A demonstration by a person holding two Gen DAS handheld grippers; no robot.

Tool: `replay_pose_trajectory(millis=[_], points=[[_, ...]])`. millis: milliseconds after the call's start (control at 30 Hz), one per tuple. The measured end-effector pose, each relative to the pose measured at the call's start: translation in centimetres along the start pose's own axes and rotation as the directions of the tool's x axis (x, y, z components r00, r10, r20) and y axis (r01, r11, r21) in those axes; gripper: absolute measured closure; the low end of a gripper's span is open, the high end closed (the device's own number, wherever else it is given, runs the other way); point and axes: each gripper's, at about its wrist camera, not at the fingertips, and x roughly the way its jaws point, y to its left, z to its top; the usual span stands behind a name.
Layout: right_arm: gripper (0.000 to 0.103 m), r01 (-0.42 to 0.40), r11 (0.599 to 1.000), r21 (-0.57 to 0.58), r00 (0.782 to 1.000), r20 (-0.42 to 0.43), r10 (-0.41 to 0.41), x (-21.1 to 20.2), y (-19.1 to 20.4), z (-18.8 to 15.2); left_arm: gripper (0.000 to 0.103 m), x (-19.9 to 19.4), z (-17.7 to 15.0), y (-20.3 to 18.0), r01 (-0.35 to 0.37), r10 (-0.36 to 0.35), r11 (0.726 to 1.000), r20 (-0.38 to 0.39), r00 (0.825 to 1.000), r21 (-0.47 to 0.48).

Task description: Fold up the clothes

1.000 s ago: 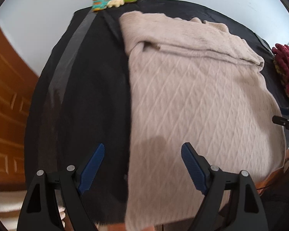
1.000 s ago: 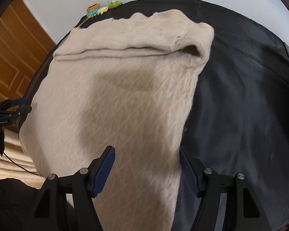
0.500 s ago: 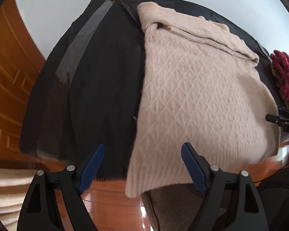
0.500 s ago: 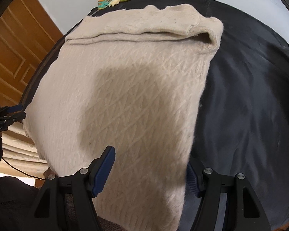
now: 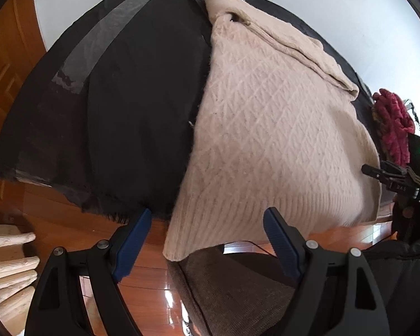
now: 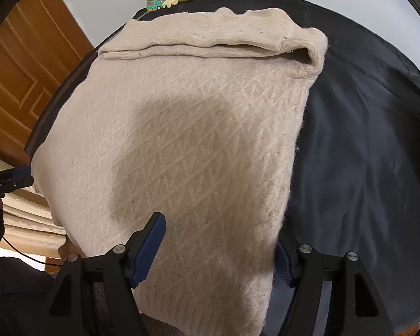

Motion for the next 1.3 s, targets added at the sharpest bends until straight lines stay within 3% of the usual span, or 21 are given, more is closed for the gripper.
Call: replay_pose_trajectory(millis=[400,633,1100,1300], points=[[0.027,0.002,1.000,-0.021,1.000,0.003,-0.002,0.3,0.5,0.1,0.019,0.4,-0.7,-0.4,0.080,-0.081,0.996,-0.044,0.996,-0.027],[0.025,-0.010,1.000,-0.021,1.000,0.018,0.011,0.1,0.2,-0.2,0.019,0.0,-0.1,-2.8,0.103,-0.103,0.995,-0.046,0.994,-0.001],[0.024,-0.052,0.999,-0.012,0.998,0.041,0.052,-0.6,-0.6,-0.8,0.026,0.2,0.7,-4.6,0.084,-0.080,0.995,-0.074,0.994,0.053],[0.020,-0.052,0.998,-0.019,0.997,0.051,0.053,-0.5,-0.2,-1.0,0.028,1.0,1.2,-4.0,0.041,-0.039,0.999,-0.092,0.995,0.015]])
